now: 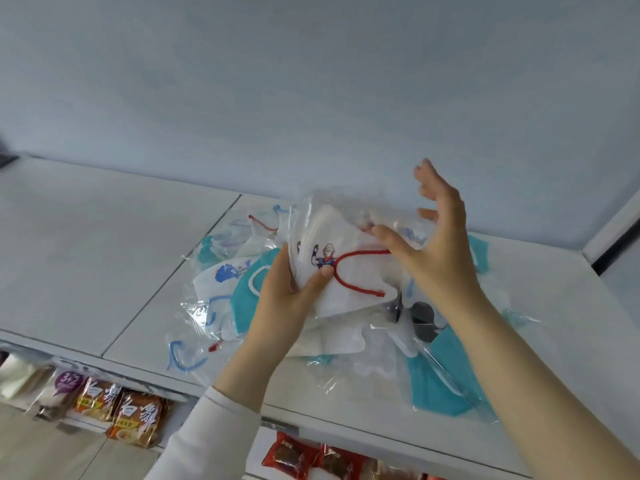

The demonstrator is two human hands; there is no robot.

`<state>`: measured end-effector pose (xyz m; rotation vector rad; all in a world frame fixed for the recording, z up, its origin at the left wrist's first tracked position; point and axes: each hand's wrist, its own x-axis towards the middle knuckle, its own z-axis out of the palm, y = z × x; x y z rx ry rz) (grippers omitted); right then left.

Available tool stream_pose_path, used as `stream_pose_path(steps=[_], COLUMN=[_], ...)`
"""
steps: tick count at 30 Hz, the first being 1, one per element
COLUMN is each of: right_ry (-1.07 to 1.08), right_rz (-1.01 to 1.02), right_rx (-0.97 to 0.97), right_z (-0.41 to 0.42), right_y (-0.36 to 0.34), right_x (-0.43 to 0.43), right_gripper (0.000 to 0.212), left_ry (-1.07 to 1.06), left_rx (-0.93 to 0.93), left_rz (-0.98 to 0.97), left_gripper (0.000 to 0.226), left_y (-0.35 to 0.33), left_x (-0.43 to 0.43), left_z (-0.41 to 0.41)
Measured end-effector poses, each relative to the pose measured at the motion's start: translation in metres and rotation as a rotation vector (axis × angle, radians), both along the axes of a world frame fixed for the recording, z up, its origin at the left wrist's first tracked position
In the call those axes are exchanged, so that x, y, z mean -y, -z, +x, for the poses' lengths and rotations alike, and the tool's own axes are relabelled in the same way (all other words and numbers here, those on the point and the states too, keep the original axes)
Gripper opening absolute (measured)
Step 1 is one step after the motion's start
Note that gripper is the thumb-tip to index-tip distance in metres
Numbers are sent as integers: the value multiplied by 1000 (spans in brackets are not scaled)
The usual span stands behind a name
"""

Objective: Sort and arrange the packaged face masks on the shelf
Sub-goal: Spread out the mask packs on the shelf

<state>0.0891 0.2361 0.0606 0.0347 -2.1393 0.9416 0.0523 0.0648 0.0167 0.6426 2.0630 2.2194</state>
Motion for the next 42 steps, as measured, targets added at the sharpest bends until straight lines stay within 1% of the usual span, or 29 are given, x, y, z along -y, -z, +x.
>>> stream_pose_path(steps=[1, 2, 3, 4, 6, 7, 10, 13, 17, 21, 23, 25, 29, 31, 33, 36, 40, 42], right_ry=[-56, -138, -227, -304, -346, -341, -347, -391, -393, -378, -355, -328, -278, -214, -158, -151, -121, -110], right_rz=[-181, -338, -463, -529, -533, -535, -578, -600, -575, -576, -597, -594, -567, -545, -564, -580, -579, -577], right_rx=[103, 211, 299, 353, 367, 346, 313, 297, 259, 327, 347, 324, 297, 353, 361, 340, 385, 377], right_z=[3, 4, 3, 0, -6, -9, -16, -29, -54, -66, -67, -68, -67, -67, -66, -67, -68, -68], right_y=[6, 11, 18, 27, 39, 43, 47, 45, 45, 71, 81, 83, 79, 82, 82, 81, 83, 81], right_x=[9, 19, 30, 40, 63, 74, 109, 152, 209, 248, 259, 265, 266, 265, 266, 265, 265, 265], right_gripper=[82, 81, 73, 61, 37, 33, 30, 29, 30, 35, 35, 34, 34, 30, 25, 22, 19, 16], left_ry=[-35, -60, -75, -89, -122, -130, -158, -211, -219, -143, -100, -84, -52, -21, -15, -37, -30, -42], left_rx=[16, 33, 42, 45, 28, 15, -40, -80, -84, -22, 4, 26, 23, 47, 39, 9, 29, 24], left_rz=[47, 82, 98, 102, 63, 38, -14, 14, 72, 35, -10, -5, 9, -25, -31, -6, -64, -60], left_gripper=[27, 27, 26, 25, 26, 28, 37, 50, 55, 64, 61, 54, 51, 42, 33, 30, 27, 26], left_y=[2, 4, 7, 11, 18, 21, 21, 17, 13, 31, 44, 49, 46, 47, 48, 50, 51, 46], left_x=[9, 17, 25, 33, 48, 57, 88, 125, 178, 217, 225, 227, 228, 229, 230, 229, 229, 230], left_z=[0, -1, -2, -2, -5, -6, -15, -27, -48, -71, -75, -78, -85, -86, -86, -86, -85, -83])
